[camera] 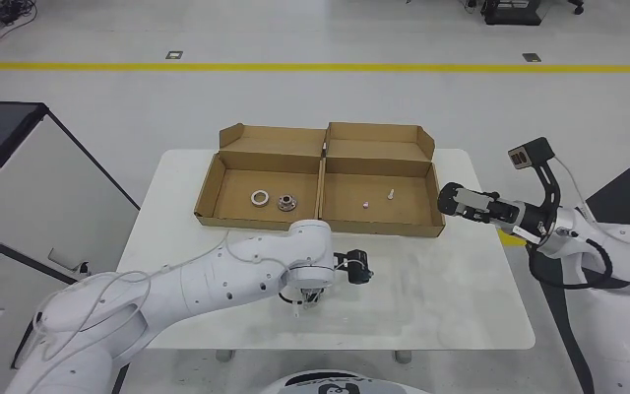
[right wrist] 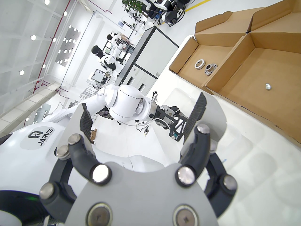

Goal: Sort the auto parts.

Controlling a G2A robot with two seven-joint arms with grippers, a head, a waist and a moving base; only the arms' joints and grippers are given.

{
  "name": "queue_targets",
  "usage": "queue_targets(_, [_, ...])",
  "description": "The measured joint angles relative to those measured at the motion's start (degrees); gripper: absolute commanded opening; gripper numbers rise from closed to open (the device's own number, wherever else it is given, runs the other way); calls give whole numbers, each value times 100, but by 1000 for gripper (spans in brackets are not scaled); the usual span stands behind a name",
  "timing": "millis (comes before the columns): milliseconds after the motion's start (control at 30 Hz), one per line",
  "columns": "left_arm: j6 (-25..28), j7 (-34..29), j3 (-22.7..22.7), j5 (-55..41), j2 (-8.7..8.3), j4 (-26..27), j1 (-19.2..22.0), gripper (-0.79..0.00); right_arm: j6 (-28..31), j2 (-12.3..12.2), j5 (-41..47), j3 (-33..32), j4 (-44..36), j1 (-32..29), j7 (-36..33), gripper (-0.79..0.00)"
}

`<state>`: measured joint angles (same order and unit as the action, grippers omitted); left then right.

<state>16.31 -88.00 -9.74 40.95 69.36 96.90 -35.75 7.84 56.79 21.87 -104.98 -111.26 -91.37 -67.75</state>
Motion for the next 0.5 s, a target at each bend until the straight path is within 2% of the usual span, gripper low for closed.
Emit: queue_targets(500, [1, 0, 0, 71, -17, 21, -118, -499, 0, 0, 0, 0, 0, 0, 0, 0])
